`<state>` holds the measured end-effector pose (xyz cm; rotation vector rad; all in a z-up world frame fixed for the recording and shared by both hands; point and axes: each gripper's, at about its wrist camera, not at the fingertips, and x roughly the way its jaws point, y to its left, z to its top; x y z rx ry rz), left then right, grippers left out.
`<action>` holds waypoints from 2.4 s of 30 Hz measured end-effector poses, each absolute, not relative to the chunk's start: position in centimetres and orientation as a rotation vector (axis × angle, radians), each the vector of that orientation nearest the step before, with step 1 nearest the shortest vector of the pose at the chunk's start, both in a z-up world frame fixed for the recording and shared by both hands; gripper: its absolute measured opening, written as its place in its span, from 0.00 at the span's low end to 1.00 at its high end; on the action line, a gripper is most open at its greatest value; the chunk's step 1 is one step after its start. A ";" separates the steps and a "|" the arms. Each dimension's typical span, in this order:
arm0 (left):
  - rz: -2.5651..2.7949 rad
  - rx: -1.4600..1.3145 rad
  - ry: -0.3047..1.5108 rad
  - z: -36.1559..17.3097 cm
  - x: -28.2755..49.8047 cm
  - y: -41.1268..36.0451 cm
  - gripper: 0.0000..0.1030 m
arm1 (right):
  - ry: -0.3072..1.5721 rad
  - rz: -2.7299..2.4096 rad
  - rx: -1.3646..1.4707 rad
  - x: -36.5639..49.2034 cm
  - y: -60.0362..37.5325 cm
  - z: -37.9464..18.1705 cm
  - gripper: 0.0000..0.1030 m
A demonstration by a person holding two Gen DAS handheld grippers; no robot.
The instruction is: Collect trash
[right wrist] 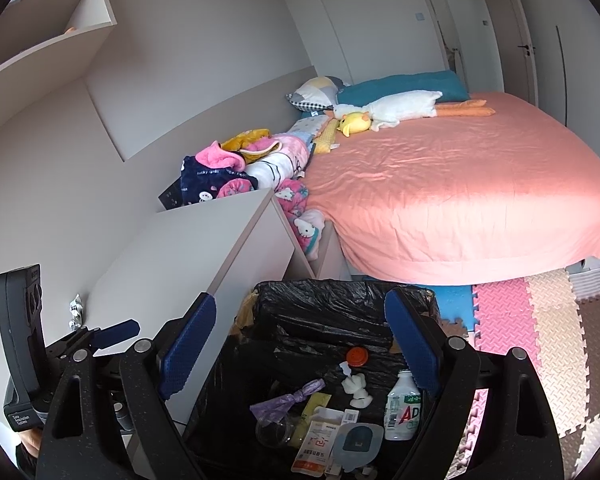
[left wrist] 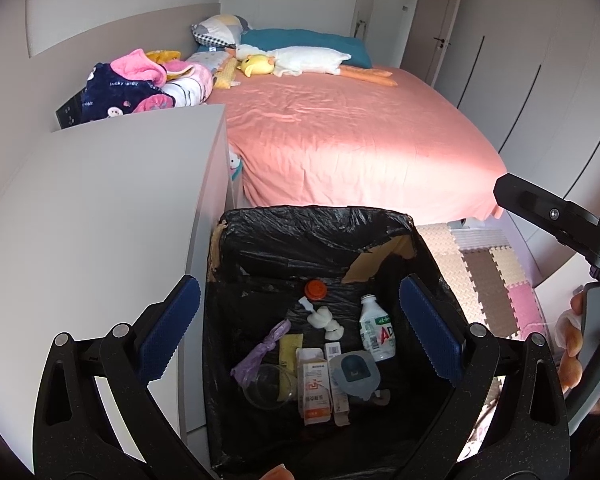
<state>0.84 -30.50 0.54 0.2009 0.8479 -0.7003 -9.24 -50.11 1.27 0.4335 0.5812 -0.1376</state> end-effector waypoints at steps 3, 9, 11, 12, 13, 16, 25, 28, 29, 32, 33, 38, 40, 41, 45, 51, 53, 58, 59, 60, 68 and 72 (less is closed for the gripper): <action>-0.705 0.205 0.841 0.7 0.7 -30.5 0.94 | 0.581 -0.138 0.433 -9.2 -50.1 1.3 0.84; -0.704 0.205 0.839 0.7 0.6 -30.5 0.94 | 0.581 -0.136 0.430 -9.3 -50.2 1.3 0.84; -0.706 0.205 0.839 0.7 0.6 -30.4 0.94 | 0.580 -0.136 0.431 -9.3 -50.1 1.3 0.84; -0.709 0.204 0.838 0.7 0.6 -30.4 0.94 | 0.580 -0.136 0.431 -9.3 -50.1 1.3 0.84; -0.712 0.204 0.837 0.8 0.6 -30.4 0.94 | 0.581 -0.136 0.430 -9.3 -50.1 1.3 0.84; -0.715 0.207 0.835 0.9 0.6 -30.4 0.94 | 0.580 -0.136 0.432 -9.3 -50.1 1.3 0.84; -0.710 0.202 0.831 1.0 0.5 -30.4 0.94 | 0.580 -0.137 0.429 -9.3 -50.1 1.4 0.84; -0.708 0.203 0.828 1.0 0.5 -30.3 0.94 | 0.581 -0.137 0.430 -9.3 -50.1 1.3 0.84; -0.704 0.201 0.821 1.1 0.5 -30.2 0.94 | 0.581 -0.136 0.430 -9.3 -50.1 1.3 0.84; -0.705 0.196 0.815 1.3 0.5 -30.1 0.94 | 0.581 -0.137 0.430 -9.3 -50.1 1.3 0.84; -0.708 0.196 0.814 1.3 0.5 -30.1 0.94 | 0.581 -0.137 0.429 -9.3 -50.1 1.3 0.84; -0.694 0.233 0.790 1.5 0.2 -30.3 0.94 | 0.581 -0.136 0.428 -9.3 -50.1 1.3 0.84; -0.693 0.242 0.781 1.6 0.0 -30.4 0.94 | 0.582 -0.135 0.428 -9.3 -50.0 1.3 0.84; -0.697 0.241 0.778 1.7 0.0 -30.4 0.94 | 0.583 -0.135 0.428 -9.3 -50.0 1.3 0.84; -0.705 0.231 0.775 1.8 0.0 -30.3 0.94 | 0.584 -0.135 0.428 -9.3 -50.0 1.3 0.84; -0.699 0.177 0.759 2.2 0.2 -29.7 0.94 | 0.583 -0.134 0.426 -9.3 -50.0 1.3 0.84; -0.696 0.169 0.761 2.3 0.3 -29.6 0.94 | 0.584 -0.133 0.425 -9.2 -49.9 1.3 0.84; -0.679 0.174 0.754 2.3 0.1 -29.7 0.94 | 0.583 -0.134 0.423 -9.2 -49.9 1.3 0.84; -0.669 0.186 0.743 2.3 -0.1 -29.7 0.94 | 0.584 -0.133 0.424 -9.1 -49.9 1.3 0.84; -0.661 0.199 0.728 2.3 -0.3 -29.8 0.94 | 0.583 -0.133 0.423 -9.1 -49.9 1.3 0.84; -0.675 0.237 0.731 2.3 -0.4 -30.3 0.94 | 0.582 -0.135 0.423 -9.1 -49.8 1.3 0.84; -0.680 0.238 0.733 2.1 -0.5 -30.4 0.94 | 0.583 -0.134 0.424 -9.1 -49.9 1.3 0.84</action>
